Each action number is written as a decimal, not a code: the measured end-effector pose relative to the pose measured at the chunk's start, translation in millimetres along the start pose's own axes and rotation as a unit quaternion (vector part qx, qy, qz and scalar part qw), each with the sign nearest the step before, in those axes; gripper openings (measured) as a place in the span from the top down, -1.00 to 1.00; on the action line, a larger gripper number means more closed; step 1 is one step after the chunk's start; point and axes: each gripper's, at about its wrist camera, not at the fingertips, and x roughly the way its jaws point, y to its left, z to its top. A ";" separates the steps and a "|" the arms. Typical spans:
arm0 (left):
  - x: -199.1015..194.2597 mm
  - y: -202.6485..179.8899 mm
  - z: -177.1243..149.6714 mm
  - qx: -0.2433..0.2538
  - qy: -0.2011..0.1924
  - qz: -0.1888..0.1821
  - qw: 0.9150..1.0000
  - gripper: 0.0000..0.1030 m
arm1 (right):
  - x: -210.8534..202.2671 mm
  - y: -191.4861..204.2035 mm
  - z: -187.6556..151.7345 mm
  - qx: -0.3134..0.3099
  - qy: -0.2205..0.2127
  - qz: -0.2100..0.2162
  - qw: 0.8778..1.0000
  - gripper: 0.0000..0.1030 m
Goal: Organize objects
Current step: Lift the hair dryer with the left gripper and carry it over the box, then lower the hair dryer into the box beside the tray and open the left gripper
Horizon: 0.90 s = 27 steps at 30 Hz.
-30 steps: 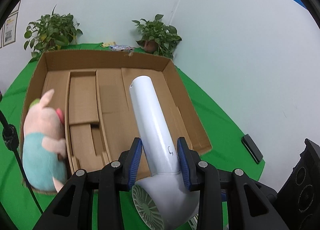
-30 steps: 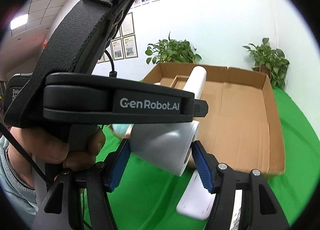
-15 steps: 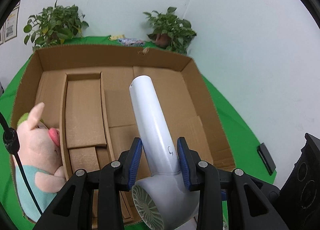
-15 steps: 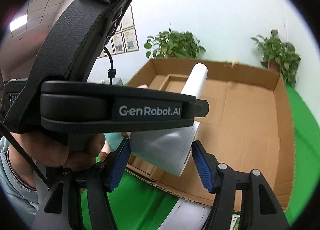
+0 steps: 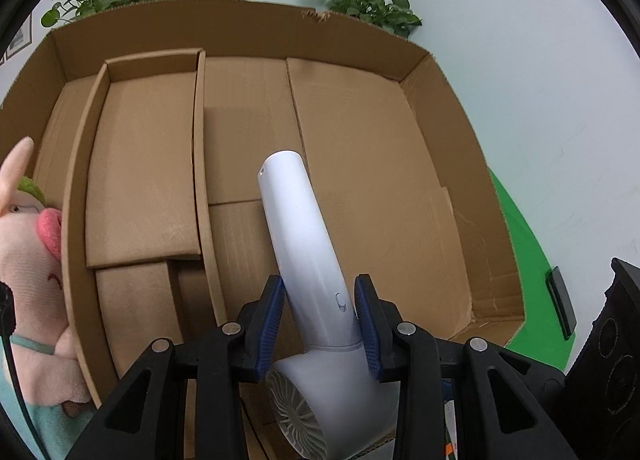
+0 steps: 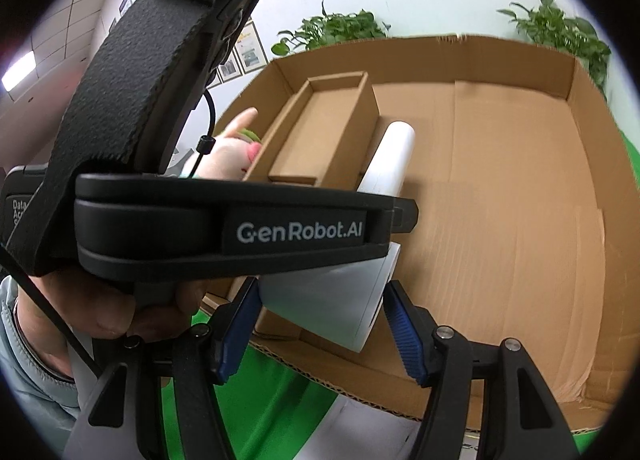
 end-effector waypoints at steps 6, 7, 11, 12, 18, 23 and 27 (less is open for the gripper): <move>1.1 5.8 -4.6 -0.001 0.002 -0.007 1.000 0.37 | 7.2 -2.4 -7.1 0.007 0.012 0.002 1.000 -0.20; -0.8 6.0 -5.6 -0.001 0.002 -0.010 1.000 0.37 | 9.4 -2.8 -8.4 0.008 0.016 -0.002 1.000 -0.20; -9.7 9.0 -7.0 0.000 -0.007 -0.009 1.000 0.37 | 20.0 -0.5 -17.2 0.008 0.037 0.003 0.999 -0.20; -12.4 9.7 -7.8 0.000 -0.009 -0.009 1.000 0.37 | 21.3 1.8 -18.5 0.005 0.040 0.005 0.999 -0.20; -24.6 11.8 -11.9 0.004 -0.017 -0.006 1.000 0.37 | 20.6 3.8 -21.0 0.004 0.047 0.008 0.999 -0.20; -30.7 17.2 -13.0 -0.004 -0.023 -0.002 1.000 0.38 | 15.0 6.1 -25.0 0.004 0.045 0.009 0.999 -0.23; -39.6 20.1 -18.6 -0.005 -0.029 -0.007 1.000 0.39 | 5.1 9.4 -27.8 0.005 0.039 0.017 0.999 -0.23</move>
